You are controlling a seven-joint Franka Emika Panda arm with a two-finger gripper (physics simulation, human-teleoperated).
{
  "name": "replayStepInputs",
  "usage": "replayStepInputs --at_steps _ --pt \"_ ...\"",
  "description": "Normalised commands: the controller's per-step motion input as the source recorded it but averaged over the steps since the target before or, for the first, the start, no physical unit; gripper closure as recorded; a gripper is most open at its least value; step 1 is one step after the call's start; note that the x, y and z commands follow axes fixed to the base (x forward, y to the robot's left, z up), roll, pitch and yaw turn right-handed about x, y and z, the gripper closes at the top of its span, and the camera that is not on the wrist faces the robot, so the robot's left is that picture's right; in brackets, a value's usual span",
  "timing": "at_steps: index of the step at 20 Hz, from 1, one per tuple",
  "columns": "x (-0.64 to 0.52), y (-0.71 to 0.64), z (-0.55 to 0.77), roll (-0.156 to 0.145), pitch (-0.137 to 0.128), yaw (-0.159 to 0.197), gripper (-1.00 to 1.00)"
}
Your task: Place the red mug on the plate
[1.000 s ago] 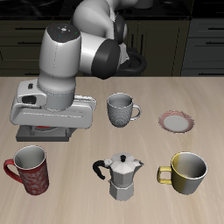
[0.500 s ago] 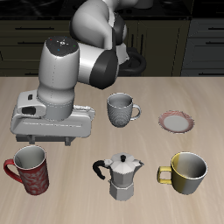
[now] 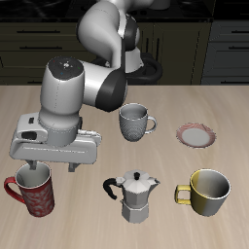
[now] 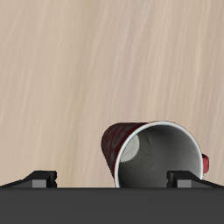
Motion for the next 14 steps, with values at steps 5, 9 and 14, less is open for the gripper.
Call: replayStepInputs --at_steps 5,9,14 --pt "0.03 0.01 -0.36 0.013 0.034 -0.022 -1.00" --pt "0.04 -0.06 -0.47 0.008 0.052 -0.017 -1.00" --pt "0.01 -0.14 -0.51 0.024 0.057 -0.082 -1.00"
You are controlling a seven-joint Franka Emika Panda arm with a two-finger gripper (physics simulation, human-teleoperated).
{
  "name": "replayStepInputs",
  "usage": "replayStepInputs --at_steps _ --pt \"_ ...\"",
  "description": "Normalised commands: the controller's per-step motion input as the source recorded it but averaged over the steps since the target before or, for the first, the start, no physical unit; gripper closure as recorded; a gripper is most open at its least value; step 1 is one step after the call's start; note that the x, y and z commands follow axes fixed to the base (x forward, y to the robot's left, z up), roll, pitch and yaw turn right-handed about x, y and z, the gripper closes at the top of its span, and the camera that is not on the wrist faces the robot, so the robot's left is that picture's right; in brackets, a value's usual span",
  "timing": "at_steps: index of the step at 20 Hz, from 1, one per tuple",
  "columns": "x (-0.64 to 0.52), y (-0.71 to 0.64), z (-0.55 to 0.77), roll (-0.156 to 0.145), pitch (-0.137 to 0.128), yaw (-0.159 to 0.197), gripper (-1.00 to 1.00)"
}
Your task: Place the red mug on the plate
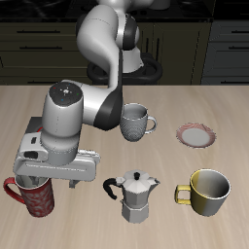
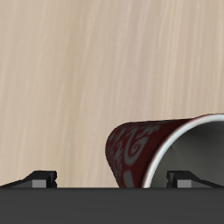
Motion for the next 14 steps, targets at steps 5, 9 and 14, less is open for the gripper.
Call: replayStepInputs --at_steps 5,9,14 --pt "-0.04 -0.26 -0.20 0.016 0.022 -0.084 1.00" --pt "-0.10 -0.07 0.25 0.025 -0.058 -0.081 1.00" --pt "-0.09 -0.02 0.29 0.015 -0.050 -0.060 1.00"
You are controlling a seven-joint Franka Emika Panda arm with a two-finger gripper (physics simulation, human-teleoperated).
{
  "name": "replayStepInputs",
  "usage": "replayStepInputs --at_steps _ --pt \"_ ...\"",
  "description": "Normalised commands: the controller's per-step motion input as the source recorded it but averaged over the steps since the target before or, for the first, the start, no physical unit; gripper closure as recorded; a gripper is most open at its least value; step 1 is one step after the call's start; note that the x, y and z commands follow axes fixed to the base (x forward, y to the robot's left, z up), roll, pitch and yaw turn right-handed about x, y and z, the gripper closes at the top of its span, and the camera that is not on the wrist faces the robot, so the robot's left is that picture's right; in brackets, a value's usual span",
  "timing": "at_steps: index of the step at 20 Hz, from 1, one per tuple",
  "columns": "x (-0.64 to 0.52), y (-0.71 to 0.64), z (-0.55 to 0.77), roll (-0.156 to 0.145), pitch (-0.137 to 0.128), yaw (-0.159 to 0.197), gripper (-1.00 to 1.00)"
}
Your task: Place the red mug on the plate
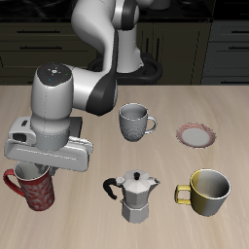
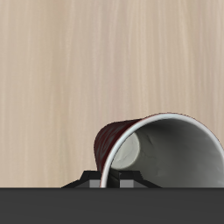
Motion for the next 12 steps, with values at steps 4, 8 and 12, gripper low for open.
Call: replayStepInputs --at_steps 4,8,12 --pt "-0.16 0.11 0.38 0.025 -0.055 -0.039 1.00" --pt "-0.19 0.16 0.31 0.023 -0.041 -0.010 1.00" --pt "-0.35 0.26 0.35 0.080 -0.006 0.021 1.00"
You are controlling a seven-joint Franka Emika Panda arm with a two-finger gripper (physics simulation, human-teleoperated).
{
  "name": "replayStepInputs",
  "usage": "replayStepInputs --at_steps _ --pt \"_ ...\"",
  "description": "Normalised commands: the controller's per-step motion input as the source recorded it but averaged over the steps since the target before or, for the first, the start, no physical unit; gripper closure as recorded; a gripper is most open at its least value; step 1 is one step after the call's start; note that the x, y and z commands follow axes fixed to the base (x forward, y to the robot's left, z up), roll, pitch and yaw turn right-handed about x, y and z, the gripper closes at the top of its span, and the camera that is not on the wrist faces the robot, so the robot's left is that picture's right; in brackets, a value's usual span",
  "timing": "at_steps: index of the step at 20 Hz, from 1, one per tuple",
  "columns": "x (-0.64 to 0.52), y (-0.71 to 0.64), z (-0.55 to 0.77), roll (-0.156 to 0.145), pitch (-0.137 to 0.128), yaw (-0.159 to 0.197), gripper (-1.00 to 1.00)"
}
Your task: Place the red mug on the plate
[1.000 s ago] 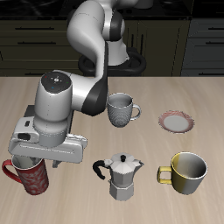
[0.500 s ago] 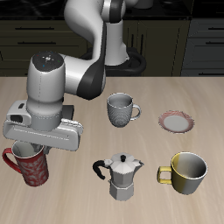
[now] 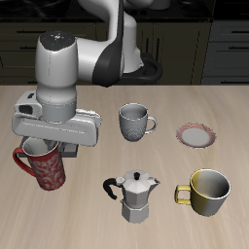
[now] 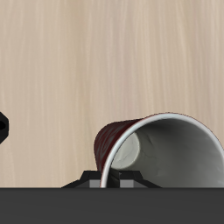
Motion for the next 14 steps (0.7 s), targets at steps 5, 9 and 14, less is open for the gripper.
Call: replayStepInputs --at_steps 5,9,14 --pt "-0.66 0.27 0.56 0.085 -0.081 0.032 1.00" --pt "-0.43 0.05 0.40 -0.011 -0.081 0.017 1.00" --pt "-0.61 0.21 0.53 -0.095 -0.131 -0.003 1.00"
